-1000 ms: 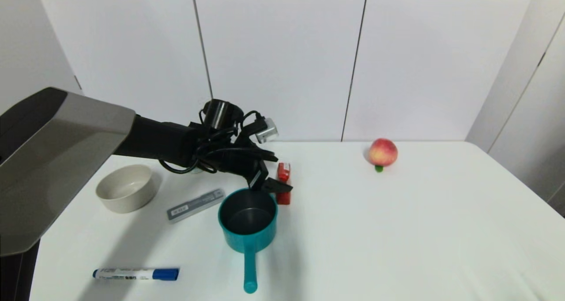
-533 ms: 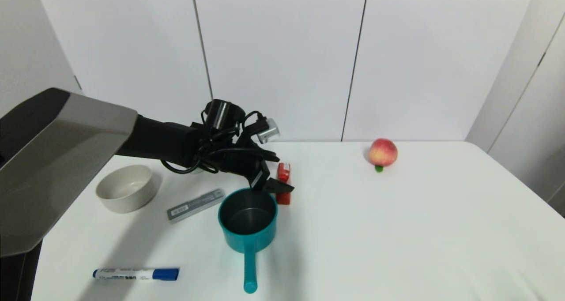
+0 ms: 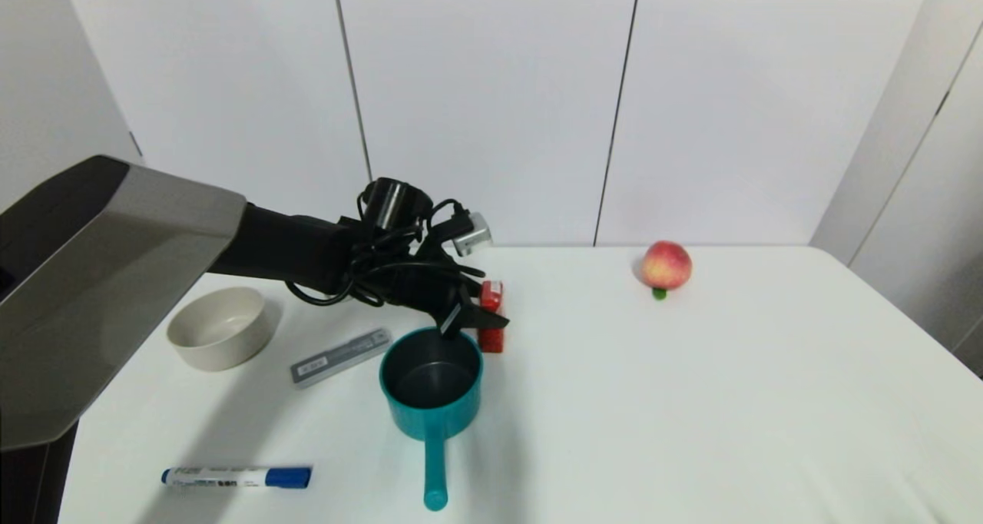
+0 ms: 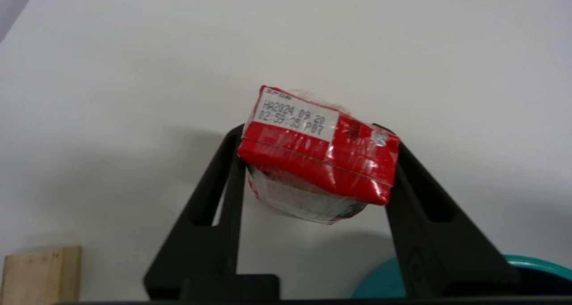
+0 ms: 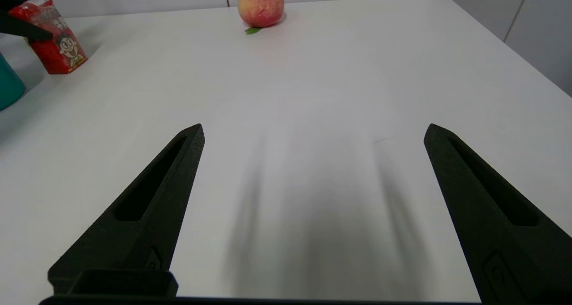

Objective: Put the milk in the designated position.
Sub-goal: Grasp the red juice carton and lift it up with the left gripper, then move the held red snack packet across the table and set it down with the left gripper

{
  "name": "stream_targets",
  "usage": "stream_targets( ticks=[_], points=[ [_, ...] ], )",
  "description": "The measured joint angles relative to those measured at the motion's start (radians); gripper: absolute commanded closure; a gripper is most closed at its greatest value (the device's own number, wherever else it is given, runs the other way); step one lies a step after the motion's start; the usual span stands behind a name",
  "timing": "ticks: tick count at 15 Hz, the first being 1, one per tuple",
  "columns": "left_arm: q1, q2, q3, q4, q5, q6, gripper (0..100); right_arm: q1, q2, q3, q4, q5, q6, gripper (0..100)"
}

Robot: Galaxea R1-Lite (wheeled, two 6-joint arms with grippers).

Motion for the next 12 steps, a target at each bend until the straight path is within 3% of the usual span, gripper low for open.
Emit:
stream_targets(
  ticks=[7, 12],
  points=[
    [-0.009, 0.0, -0.007, 0.015, 0.001, -0.004, 100, 0.0, 0.0, 0.0, 0.0, 0.0, 0.0, 0],
    [-0.019, -0.01, -0.174, 0.013, 0.009, -0.068, 100, 0.0, 0.0, 0.0, 0.0, 0.0, 0.0, 0]
  ],
)
